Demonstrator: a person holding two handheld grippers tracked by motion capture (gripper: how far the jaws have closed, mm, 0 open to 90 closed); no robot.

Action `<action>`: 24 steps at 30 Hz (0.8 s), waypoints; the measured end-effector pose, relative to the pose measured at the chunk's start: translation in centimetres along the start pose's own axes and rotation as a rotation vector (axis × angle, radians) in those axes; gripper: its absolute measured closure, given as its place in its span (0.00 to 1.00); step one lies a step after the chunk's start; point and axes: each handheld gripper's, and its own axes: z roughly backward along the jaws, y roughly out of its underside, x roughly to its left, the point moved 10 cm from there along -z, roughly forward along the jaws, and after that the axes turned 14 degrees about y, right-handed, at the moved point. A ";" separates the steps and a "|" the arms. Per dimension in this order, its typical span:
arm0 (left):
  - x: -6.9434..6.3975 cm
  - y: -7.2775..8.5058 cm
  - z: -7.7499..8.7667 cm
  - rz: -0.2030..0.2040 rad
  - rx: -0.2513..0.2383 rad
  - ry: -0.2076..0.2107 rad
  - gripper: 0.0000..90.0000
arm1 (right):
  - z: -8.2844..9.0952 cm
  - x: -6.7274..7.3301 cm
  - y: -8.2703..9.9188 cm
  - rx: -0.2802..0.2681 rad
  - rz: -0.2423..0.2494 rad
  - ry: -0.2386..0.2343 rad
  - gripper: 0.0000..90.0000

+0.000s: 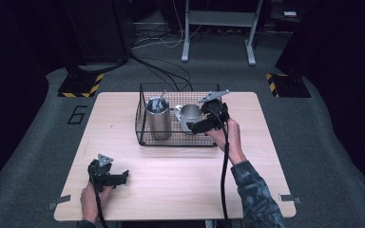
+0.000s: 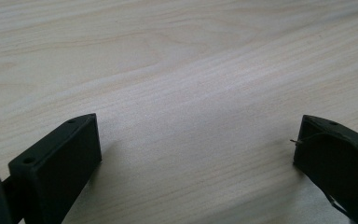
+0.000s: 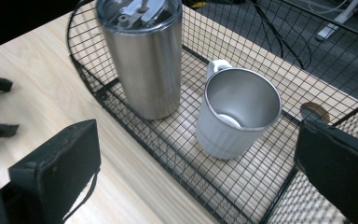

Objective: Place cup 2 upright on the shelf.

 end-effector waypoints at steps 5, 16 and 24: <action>0.0 0.0 0.0 -0.004 0.006 0.001 0.00 | 1.9 -0.2 1.7 -0.023 0.020 0.014 0.00; 0.0 0.0 0.0 -0.003 0.006 0.001 0.00 | 4.1 -2.1 7.3 -0.037 -0.004 0.073 0.00; 0.0 0.0 0.0 0.003 0.004 0.003 0.00 | 4.3 -3.7 13.4 -0.008 -0.060 0.128 0.00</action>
